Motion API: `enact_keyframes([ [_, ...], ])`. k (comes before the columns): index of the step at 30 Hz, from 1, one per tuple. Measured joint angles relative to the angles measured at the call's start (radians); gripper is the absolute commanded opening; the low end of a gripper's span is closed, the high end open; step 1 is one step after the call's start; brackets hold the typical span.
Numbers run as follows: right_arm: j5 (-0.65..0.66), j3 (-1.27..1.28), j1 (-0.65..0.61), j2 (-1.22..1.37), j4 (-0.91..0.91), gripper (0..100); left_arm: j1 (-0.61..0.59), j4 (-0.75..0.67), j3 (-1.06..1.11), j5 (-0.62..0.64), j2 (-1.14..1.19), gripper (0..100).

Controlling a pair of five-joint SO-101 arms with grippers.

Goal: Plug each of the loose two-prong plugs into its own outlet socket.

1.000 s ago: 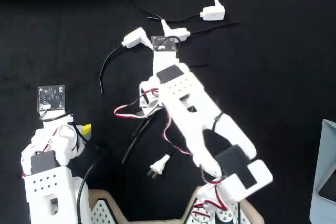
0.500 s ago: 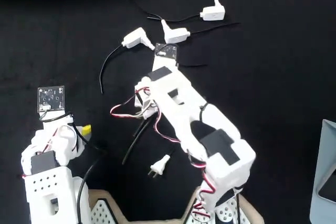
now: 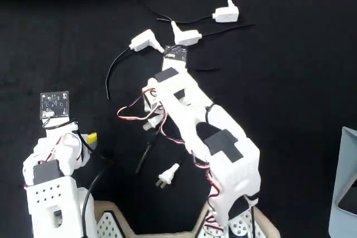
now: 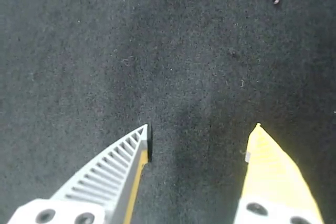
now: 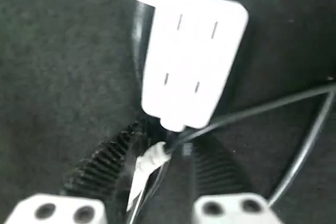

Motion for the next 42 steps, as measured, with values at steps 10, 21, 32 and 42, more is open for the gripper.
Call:
enact_keyframes([
  [10,0.081,-0.002,-0.008,-0.144,0.166,1.1,0.0,0.0,0.0,0.0,0.0,30],
  [21,0.427,0.029,0.173,-0.247,0.236,1.1,0.0,0.0,0.0,0.0,0.0,30],
  [32,0.887,0.152,0.256,-0.247,0.181,17.6,0.0,0.0,0.0,0.0,0.0,30],
  [42,0.898,0.167,0.256,-0.445,0.322,13.2,0.0,0.0,0.015,-0.003,0.0,30],
])
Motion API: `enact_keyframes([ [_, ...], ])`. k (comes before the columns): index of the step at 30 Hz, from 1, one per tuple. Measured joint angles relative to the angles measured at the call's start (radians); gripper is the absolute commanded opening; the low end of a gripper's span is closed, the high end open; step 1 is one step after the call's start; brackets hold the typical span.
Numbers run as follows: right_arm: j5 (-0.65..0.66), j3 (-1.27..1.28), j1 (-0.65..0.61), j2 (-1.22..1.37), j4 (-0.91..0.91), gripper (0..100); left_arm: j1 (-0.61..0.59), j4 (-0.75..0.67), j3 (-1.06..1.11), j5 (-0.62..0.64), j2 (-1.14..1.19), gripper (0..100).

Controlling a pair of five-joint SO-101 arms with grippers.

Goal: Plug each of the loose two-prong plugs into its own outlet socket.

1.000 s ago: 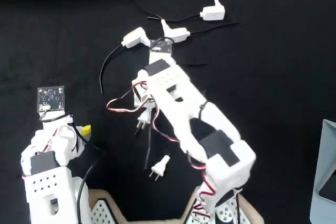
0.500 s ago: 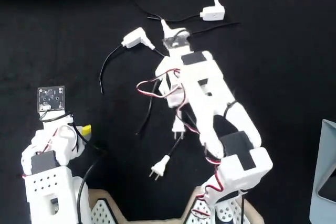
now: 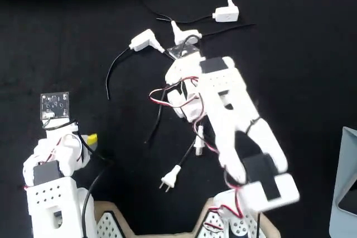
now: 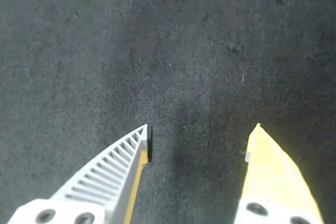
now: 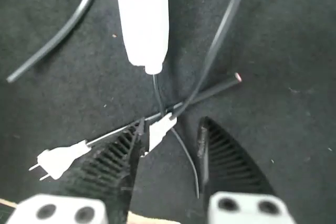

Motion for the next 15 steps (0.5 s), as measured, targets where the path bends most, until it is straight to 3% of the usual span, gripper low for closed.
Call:
enact_keyframes([
  [5,-0.074,0.123,0.0,-0.109,0.023,13.5,0.0,0.0,0.012,-0.028,0.0,30],
  [15,-0.244,0.336,-0.032,-0.117,-0.195,13.5,0.0,-0.034,0.012,-0.037,0.0,30],
])
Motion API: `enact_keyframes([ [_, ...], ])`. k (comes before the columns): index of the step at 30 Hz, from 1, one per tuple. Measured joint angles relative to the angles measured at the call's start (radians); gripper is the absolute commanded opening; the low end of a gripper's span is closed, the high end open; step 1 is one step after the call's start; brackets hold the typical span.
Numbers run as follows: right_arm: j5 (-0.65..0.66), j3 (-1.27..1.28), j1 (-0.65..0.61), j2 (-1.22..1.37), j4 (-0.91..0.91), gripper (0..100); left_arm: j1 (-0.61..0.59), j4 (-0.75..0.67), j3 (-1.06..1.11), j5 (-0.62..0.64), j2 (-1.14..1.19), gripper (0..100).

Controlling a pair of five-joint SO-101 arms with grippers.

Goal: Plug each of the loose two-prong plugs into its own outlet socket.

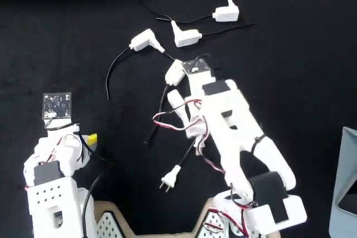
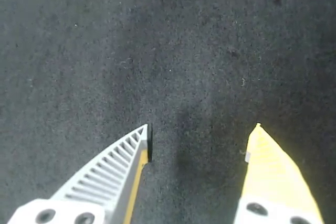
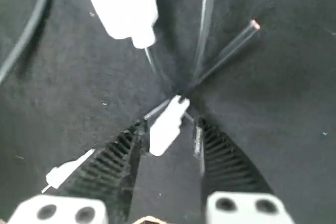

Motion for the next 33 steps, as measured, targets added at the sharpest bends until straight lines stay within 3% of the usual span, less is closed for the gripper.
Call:
enact_keyframes([
  [6,-0.046,0.057,-0.064,-0.005,-0.064,13.2,0.0,0.0,0.0,0.0,0.0,30],
  [15,-0.049,0.129,-0.031,-0.006,-0.123,13.1,0.0,0.0,0.0,0.0,0.0,30],
  [26,-0.049,0.138,-0.051,-0.02,-0.084,13.5,0.0,0.0,0.0,0.0,0.0,30],
  [33,-0.012,0.069,-0.052,-0.132,0.1,13.2,0.0,0.0,0.0,0.0,0.0,30],
])
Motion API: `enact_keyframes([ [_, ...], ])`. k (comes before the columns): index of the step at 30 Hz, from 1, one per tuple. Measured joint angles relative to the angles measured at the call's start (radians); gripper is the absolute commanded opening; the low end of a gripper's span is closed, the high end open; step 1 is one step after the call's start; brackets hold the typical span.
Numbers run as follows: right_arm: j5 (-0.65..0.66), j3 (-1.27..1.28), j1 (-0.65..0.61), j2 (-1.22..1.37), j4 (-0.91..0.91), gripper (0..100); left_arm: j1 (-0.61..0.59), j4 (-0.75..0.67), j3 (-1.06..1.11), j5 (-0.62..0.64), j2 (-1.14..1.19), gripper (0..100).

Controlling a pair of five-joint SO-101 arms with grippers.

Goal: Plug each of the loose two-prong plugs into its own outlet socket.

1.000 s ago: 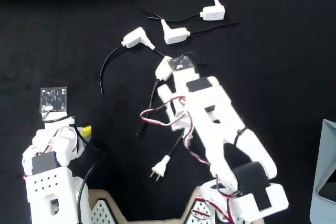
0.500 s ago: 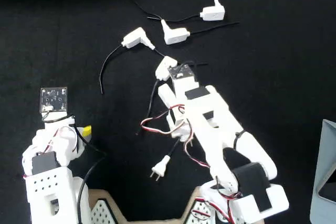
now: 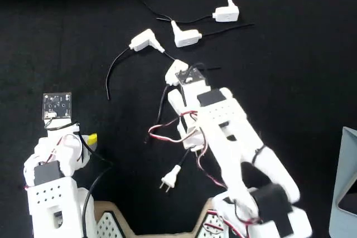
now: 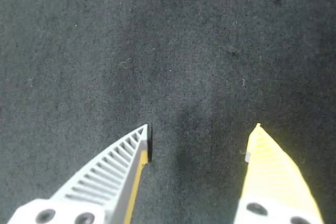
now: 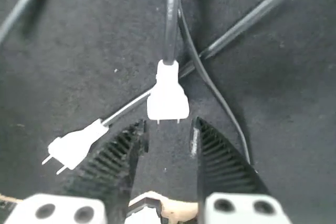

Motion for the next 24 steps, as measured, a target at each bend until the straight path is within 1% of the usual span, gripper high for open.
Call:
enact_keyframes([
  [5,0.003,0.015,-0.009,-0.117,0.011,13.1,0.0,0.0,0.0,0.0,0.0,30],
  [11,0.003,0.158,-0.057,-0.124,-0.153,13.2,0.0,0.0,0.0,0.0,0.0,30],
  [14,0.002,0.18,-0.055,-0.086,-0.213,13.2,0.0,0.0,0.0,0.0,0.0,30],
  [20,0.002,0.178,-0.048,0.009,-0.256,13.1,0.0,0.0,0.0,0.0,0.0,30],
  [22,0.008,0.166,-0.012,0.048,-0.269,13.1,0.0,0.0,0.0,0.0,0.0,30],
  [24,0.043,0.167,0.021,0.1,-0.272,13.1,0.0,0.0,0.0,0.0,0.0,30],
])
